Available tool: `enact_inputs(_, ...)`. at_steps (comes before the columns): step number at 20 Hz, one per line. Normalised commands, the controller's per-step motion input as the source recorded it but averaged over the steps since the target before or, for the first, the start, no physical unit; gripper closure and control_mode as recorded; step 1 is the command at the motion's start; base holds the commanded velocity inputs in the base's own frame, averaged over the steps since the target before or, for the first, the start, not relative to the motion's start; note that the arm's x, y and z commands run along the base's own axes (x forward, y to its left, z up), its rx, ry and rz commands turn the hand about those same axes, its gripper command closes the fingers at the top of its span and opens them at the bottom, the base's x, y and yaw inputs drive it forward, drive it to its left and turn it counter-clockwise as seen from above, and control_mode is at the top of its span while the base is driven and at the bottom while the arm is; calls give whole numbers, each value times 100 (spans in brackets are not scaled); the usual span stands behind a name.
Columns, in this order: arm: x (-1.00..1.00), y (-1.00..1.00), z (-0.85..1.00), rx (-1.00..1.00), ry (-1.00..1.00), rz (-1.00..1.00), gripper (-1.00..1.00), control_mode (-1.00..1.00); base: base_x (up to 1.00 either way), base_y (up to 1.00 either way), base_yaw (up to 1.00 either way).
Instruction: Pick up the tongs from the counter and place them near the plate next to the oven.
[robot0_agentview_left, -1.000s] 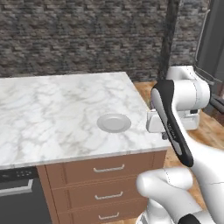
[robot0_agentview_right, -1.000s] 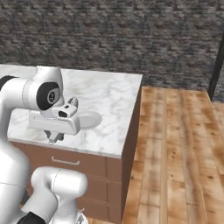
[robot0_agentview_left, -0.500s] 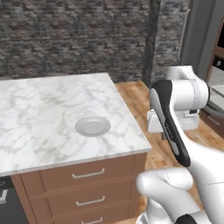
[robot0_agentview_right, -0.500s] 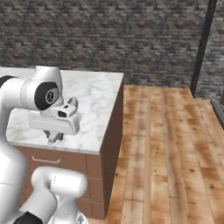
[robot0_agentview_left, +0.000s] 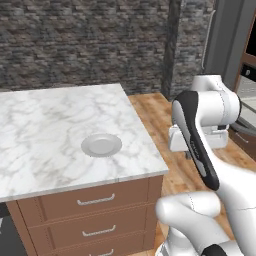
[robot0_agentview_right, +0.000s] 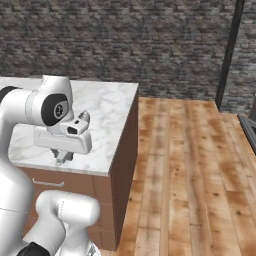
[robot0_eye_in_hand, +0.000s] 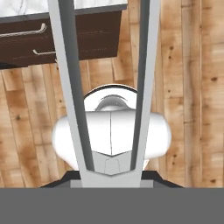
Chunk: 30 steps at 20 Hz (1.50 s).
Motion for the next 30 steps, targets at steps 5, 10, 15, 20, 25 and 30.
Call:
enact_inputs(5, 53, 15, -2, 0, 1, 1, 100, -100, 10, 4, 0)
enact_inputs(10, 100, 32, -30, 7, 3, 13, 100, -100, 0, 0, 0)
enact_inputs(15, 100, 27, -48, 4, 0, 16, 100, -100, 0, 0, 0)
enact_inputs(20, 72, 22, -28, 0, 9, 6, 100, -100, 0, 0, 0)
enact_inputs(25, 76, 21, -5, -1, 7, -5, 100, -100, 0, 0, 0)
enact_inputs(30, 99, 13, -4, 0, 2, -22, 100, -100, 0, 0, 0)
